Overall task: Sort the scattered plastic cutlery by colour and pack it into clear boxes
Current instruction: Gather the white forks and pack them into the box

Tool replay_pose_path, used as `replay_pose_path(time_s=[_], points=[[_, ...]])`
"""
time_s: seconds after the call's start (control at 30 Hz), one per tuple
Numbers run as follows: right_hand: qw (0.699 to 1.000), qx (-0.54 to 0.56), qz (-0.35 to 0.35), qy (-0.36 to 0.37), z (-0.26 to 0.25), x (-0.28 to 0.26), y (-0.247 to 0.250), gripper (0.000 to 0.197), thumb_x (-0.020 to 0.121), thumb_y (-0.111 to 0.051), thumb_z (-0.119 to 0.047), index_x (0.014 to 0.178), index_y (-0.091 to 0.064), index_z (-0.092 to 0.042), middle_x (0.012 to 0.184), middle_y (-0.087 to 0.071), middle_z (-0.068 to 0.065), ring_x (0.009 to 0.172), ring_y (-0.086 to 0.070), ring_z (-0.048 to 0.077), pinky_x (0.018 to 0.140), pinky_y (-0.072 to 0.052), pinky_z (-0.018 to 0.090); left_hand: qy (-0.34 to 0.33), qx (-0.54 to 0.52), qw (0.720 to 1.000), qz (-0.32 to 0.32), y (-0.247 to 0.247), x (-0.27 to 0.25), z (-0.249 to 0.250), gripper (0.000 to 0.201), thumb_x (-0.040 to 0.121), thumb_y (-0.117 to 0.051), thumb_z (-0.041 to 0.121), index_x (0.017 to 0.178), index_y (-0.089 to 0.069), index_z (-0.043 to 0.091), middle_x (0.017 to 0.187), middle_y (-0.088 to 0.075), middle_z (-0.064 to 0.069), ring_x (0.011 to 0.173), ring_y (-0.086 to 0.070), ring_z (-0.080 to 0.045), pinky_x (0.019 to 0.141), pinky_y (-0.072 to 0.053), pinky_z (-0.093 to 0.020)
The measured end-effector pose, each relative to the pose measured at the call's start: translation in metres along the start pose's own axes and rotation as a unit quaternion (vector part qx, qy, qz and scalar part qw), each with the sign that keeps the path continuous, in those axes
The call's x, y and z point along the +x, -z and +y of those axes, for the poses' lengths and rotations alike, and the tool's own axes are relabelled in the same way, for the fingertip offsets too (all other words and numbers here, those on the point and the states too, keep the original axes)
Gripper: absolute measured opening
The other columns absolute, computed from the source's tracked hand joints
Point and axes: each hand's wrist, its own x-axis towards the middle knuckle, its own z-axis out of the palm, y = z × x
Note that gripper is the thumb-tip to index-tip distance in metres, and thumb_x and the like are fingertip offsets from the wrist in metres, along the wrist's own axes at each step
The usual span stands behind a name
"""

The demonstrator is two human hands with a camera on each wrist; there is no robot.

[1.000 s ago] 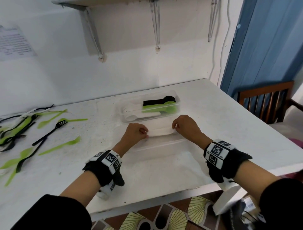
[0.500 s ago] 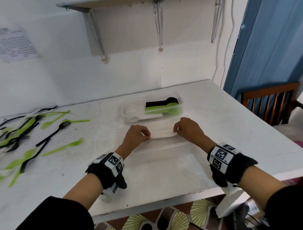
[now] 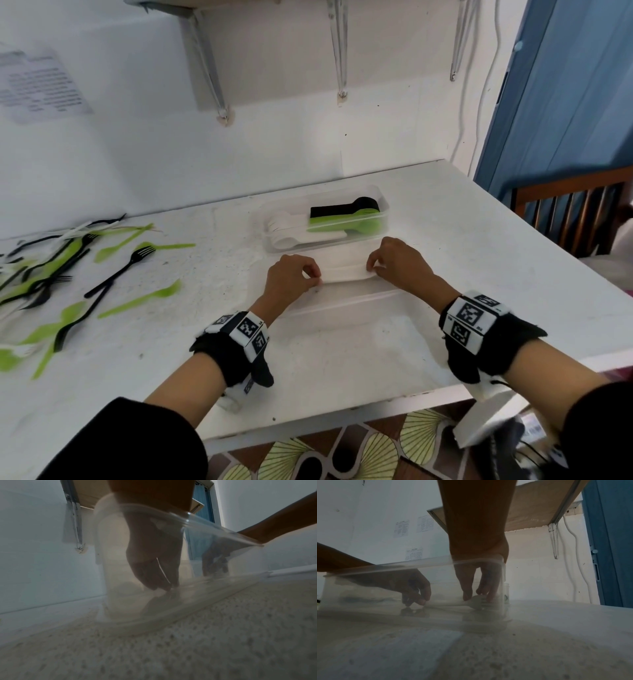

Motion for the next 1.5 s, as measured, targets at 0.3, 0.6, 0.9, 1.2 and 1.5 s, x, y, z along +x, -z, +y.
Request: replay_pose_path(time_s=[0.3,0.6,0.9,1.2,1.5], points=[[0.999,-0.038,-0.010,0.000,-0.003,0.001,0.002,0.022,0.087,-0.053,-0.006,0.095,-0.070,-0.018,0.090,-0.041,-0.001,0.100,-0.049,0.022,0.068,-0.032,0.025,-0.030,-0.048,0.998,-0.017,-0.003,0.006,-0.004,0.007,0.072,-0.076,0.007,0.076,-0.070,0.006,0.073,-0.064,0.004,0.060,-0.054,0.003,0.059,-0.042,-0.004],[0.997,-0.074,-0.002,-0.020,-0.022,0.006,0.002,0.023,0.089,-0.052,-0.011,0.103,-0.068,-0.019,0.113,-0.058,0.004,0.107,-0.052,0.021,0.074,-0.038,0.027,-0.027,-0.059,0.997,-0.037,0.004,0.004,-0.004,0.010,0.079,-0.069,0.004,0.088,-0.072,-0.001,0.093,-0.071,-0.013,0.070,-0.056,-0.003,0.065,-0.043,-0.001],[0.993,0.090,0.064,0.043,-0.106,0.020,0.002,0.022,0.086,-0.053,-0.013,0.097,-0.071,-0.020,0.098,-0.065,0.000,0.095,-0.057,0.016,0.069,-0.035,0.022,-0.070,-0.056,0.996,0.019,0.059,-0.021,-0.028,0.013,0.083,-0.063,0.002,0.093,-0.072,0.004,0.092,-0.072,-0.009,0.073,-0.060,-0.007,0.067,-0.042,-0.001],[0.974,0.157,0.044,0.157,-0.254,0.047,-0.046,0.023,0.083,-0.056,-0.010,0.099,-0.069,-0.019,0.081,-0.056,-0.007,0.087,-0.059,0.018,0.075,-0.043,0.027,-0.046,-0.023,0.993,0.105,0.176,-0.098,-0.123,0.015,0.084,-0.060,0.002,0.094,-0.071,0.006,0.085,-0.069,-0.002,0.074,-0.060,-0.009,0.070,-0.046,-0.011],[0.944,0.223,0.005,0.242,-0.399,0.052,-0.107,0.022,0.082,-0.058,-0.006,0.100,-0.070,-0.013,0.090,-0.066,0.003,0.081,-0.059,0.019,0.078,-0.047,0.033,0.051,-0.011,0.985,0.161,0.257,-0.191,-0.236,0.018,0.082,-0.060,-0.002,0.096,-0.070,0.004,0.090,-0.069,-0.007,0.078,-0.061,-0.012,0.074,-0.045,-0.010]])
